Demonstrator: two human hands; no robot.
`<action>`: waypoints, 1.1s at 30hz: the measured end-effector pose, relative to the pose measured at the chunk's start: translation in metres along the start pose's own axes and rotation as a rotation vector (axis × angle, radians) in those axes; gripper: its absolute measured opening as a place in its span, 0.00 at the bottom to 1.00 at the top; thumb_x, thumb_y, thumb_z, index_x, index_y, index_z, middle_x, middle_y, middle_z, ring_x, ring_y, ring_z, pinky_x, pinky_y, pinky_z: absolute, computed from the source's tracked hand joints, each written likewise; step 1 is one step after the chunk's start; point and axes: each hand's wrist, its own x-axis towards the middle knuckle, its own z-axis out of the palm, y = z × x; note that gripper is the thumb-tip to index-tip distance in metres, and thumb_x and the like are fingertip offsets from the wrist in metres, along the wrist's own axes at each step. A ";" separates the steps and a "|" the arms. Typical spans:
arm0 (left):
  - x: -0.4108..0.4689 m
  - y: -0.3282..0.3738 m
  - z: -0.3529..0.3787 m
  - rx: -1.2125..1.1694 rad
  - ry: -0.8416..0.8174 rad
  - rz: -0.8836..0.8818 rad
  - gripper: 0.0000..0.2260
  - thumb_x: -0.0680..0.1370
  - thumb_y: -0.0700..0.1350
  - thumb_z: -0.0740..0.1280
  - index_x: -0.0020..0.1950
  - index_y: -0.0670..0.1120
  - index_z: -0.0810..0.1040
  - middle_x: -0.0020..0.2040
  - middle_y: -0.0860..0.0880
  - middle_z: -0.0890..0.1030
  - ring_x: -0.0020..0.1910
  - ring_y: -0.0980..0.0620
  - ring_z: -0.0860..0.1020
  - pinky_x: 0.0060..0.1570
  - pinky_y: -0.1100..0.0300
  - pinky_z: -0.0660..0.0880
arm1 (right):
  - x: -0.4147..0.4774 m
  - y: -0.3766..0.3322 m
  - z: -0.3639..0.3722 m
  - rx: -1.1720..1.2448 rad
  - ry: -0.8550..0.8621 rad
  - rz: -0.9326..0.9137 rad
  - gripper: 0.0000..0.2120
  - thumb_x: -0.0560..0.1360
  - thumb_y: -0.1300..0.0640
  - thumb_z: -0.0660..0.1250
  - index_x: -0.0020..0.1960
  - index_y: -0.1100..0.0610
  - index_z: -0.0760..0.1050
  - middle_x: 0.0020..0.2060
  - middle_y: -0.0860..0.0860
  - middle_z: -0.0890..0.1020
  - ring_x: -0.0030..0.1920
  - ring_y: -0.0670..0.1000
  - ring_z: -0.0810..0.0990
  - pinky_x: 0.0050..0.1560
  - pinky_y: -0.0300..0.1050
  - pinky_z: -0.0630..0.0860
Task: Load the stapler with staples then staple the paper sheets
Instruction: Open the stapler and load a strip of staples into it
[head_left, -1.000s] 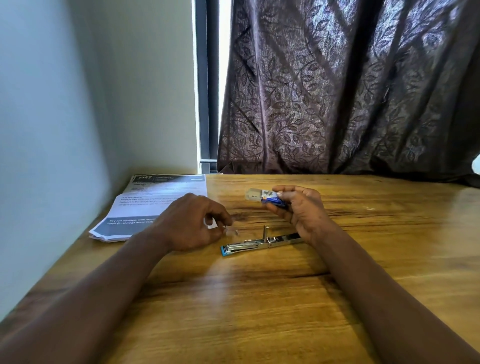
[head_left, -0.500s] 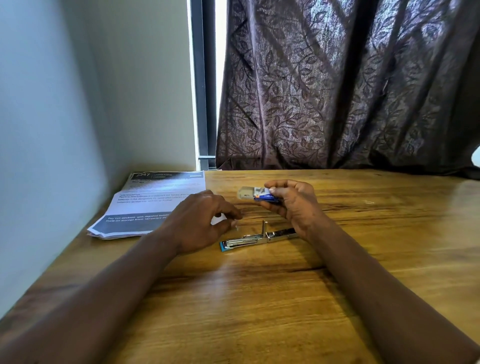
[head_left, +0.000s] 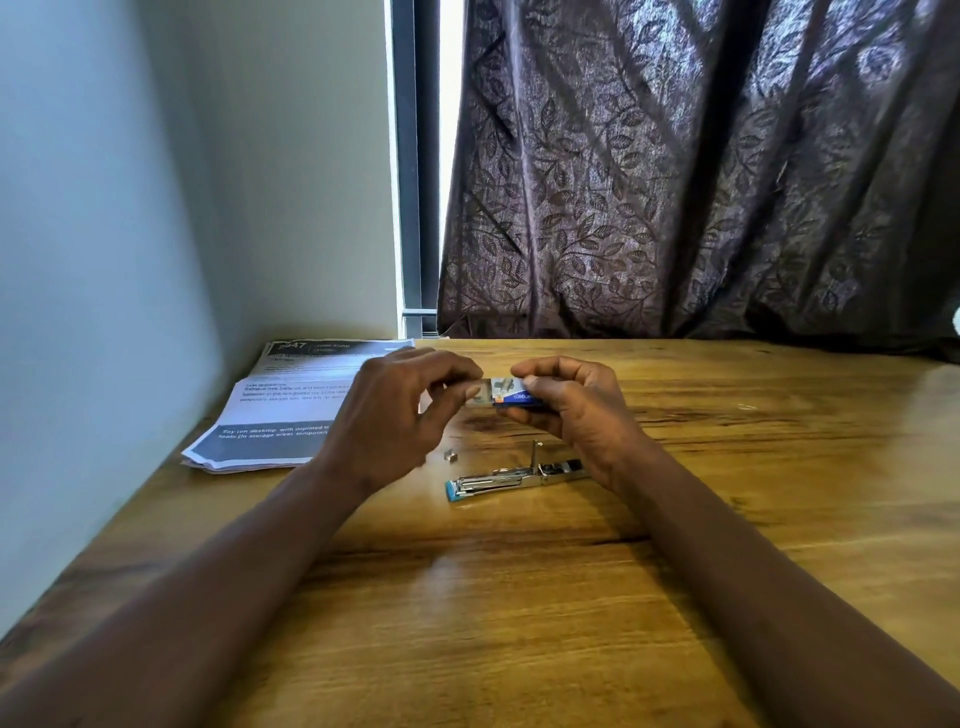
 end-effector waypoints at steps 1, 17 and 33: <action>-0.001 0.000 0.000 0.012 0.002 -0.013 0.07 0.78 0.45 0.73 0.56 0.48 0.85 0.47 0.55 0.86 0.44 0.58 0.81 0.45 0.75 0.70 | -0.001 0.000 0.001 0.004 -0.025 0.012 0.06 0.79 0.70 0.65 0.49 0.66 0.81 0.50 0.61 0.84 0.47 0.54 0.86 0.41 0.42 0.84; -0.001 -0.009 0.003 -0.053 -0.100 -0.047 0.08 0.77 0.43 0.75 0.54 0.53 0.87 0.51 0.56 0.85 0.47 0.58 0.82 0.48 0.57 0.80 | -0.005 -0.005 0.002 0.071 -0.123 0.127 0.07 0.79 0.70 0.65 0.54 0.69 0.80 0.46 0.59 0.84 0.39 0.50 0.87 0.39 0.41 0.85; -0.002 -0.009 0.007 -0.760 0.014 -0.606 0.08 0.77 0.36 0.72 0.55 0.42 0.84 0.47 0.42 0.86 0.43 0.47 0.86 0.47 0.56 0.84 | 0.000 -0.003 0.001 0.203 -0.058 0.124 0.07 0.78 0.71 0.65 0.48 0.66 0.81 0.51 0.65 0.84 0.43 0.58 0.88 0.43 0.45 0.86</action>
